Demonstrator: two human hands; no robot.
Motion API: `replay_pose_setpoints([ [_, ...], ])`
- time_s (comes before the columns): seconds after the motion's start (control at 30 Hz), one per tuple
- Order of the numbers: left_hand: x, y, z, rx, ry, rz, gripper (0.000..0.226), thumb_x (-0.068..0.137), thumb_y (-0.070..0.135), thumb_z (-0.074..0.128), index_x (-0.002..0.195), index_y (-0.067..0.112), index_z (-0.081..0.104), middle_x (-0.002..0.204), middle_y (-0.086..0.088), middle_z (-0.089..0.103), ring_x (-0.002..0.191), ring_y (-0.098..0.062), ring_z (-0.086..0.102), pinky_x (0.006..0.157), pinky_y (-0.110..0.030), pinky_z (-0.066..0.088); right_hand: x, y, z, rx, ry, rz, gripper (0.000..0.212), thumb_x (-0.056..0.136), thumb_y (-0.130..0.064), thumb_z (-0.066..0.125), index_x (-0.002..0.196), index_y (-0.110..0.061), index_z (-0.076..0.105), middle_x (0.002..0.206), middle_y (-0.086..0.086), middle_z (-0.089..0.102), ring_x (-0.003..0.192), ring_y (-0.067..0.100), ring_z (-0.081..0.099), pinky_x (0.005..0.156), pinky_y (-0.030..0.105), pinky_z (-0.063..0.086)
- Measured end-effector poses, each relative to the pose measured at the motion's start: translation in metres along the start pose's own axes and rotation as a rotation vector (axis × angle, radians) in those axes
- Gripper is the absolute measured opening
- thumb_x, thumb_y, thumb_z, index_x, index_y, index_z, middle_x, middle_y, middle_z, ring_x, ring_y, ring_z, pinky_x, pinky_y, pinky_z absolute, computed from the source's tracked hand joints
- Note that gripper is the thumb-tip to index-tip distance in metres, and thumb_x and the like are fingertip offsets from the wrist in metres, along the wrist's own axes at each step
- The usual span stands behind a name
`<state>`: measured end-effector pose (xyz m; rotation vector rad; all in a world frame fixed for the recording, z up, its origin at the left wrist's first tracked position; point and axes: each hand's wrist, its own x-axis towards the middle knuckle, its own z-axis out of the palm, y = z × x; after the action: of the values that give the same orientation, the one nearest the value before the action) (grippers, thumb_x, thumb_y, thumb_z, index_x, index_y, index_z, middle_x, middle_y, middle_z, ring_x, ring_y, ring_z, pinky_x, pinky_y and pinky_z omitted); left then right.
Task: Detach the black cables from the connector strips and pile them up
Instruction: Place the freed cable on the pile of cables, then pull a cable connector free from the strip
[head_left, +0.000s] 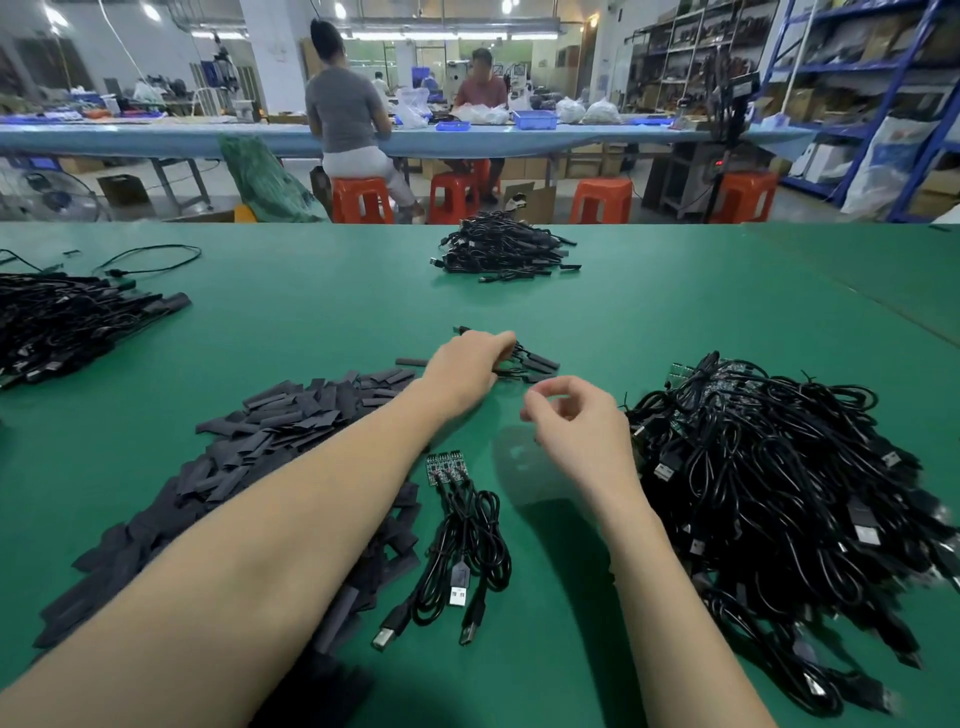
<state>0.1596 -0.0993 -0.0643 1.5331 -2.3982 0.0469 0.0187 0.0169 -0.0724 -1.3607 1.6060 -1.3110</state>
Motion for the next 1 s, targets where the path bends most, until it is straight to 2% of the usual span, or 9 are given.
replay_pose_setpoints([
  [0.07,0.01,-0.003,0.006,0.027,-0.006,0.001,0.028,0.087,0.001,0.059,0.113,0.007,0.051,0.111,-0.018,0.066,0.103,-0.04,0.059,0.085,-0.05,0.048,-0.001,0.002,0.001,-0.319,-0.109,-0.065,0.01,0.085,-0.037,0.067,0.081,-0.029,0.07,0.071,-0.013,0.071,0.077,0.011,0.067,0.076,0.029,0.054],
  [0.17,0.023,-0.005,0.007,-0.023,-0.017,-0.045,0.029,0.088,0.0,0.059,0.114,0.005,0.049,0.11,-0.021,0.064,0.101,-0.041,0.059,0.087,-0.05,0.049,-0.005,0.003,0.006,-0.545,-0.272,-0.055,0.011,0.084,-0.043,0.067,0.078,-0.033,0.068,0.081,-0.015,0.07,0.088,0.015,0.067,0.084,0.031,0.055],
  [0.3,0.016,-0.004,0.003,-0.195,-0.002,-0.073,0.032,0.086,0.007,0.066,0.115,0.007,0.053,0.112,-0.014,0.063,0.099,-0.034,0.059,0.088,-0.041,0.049,-0.01,-0.001,0.01,-0.576,-0.347,-0.025,0.019,0.084,-0.05,0.069,0.081,-0.031,0.07,0.091,-0.01,0.073,0.094,0.016,0.068,0.088,0.034,0.056],
  [0.43,-0.031,0.0,-0.006,-0.501,0.148,-0.172,0.021,0.087,0.015,0.073,0.103,0.013,0.06,0.101,-0.001,0.068,0.075,-0.018,0.067,0.079,-0.023,0.048,-0.017,-0.01,0.02,-0.598,-0.419,0.01,0.034,0.074,-0.063,0.076,0.08,-0.03,0.069,0.089,-0.008,0.071,0.09,0.016,0.068,0.085,0.032,0.056],
  [0.5,-0.061,0.001,-0.012,-0.599,0.229,-0.242,0.015,0.087,0.018,0.073,0.096,0.015,0.063,0.093,0.008,0.068,0.065,-0.005,0.063,0.071,-0.012,0.045,-0.02,-0.011,0.025,-0.612,-0.432,0.038,0.027,0.072,-0.054,0.081,0.079,-0.03,0.07,0.085,-0.008,0.07,0.088,0.016,0.068,0.084,0.03,0.055],
  [0.63,-0.113,0.007,-0.02,-0.722,0.289,-0.377,0.008,0.09,0.027,0.071,0.092,0.022,0.065,0.091,0.015,0.069,0.077,0.006,0.064,0.067,-0.002,0.042,-0.019,-0.014,0.014,-0.224,-0.509,0.191,0.019,0.076,-0.026,0.086,0.091,-0.023,0.075,0.076,-0.005,0.071,0.07,0.012,0.061,0.067,0.024,0.047],
  [0.8,-0.131,0.012,-0.029,-1.038,0.191,-0.561,0.021,0.09,0.043,0.071,0.1,0.026,0.063,0.098,0.009,0.07,0.073,0.005,0.066,0.067,-0.018,0.045,-0.012,-0.02,-0.012,0.198,-0.588,0.301,0.035,0.081,-0.008,0.082,0.11,-0.017,0.064,0.076,-0.003,0.069,0.06,0.008,0.053,0.053,0.019,0.05],
  [0.9,-0.132,0.019,-0.033,-1.41,0.139,-0.553,0.021,0.089,0.019,0.075,0.103,0.009,0.064,0.094,-0.005,0.078,0.073,-0.008,0.07,0.068,-0.023,0.058,-0.013,-0.021,-0.015,0.227,-0.633,0.282,0.032,0.083,-0.009,0.081,0.111,-0.016,0.067,0.072,-0.004,0.066,0.06,0.009,0.051,0.055,0.021,0.052],
  [1.0,-0.133,0.02,-0.034,-1.576,0.092,-0.536,0.024,0.088,0.008,0.074,0.109,0.003,0.063,0.095,-0.01,0.077,0.076,-0.015,0.07,0.075,-0.027,0.061,-0.013,-0.02,-0.014,0.256,-0.568,0.253,0.024,0.082,-0.027,0.083,0.102,-0.018,0.074,0.081,-0.006,0.072,0.056,0.009,0.054,0.052,0.02,0.049],
])
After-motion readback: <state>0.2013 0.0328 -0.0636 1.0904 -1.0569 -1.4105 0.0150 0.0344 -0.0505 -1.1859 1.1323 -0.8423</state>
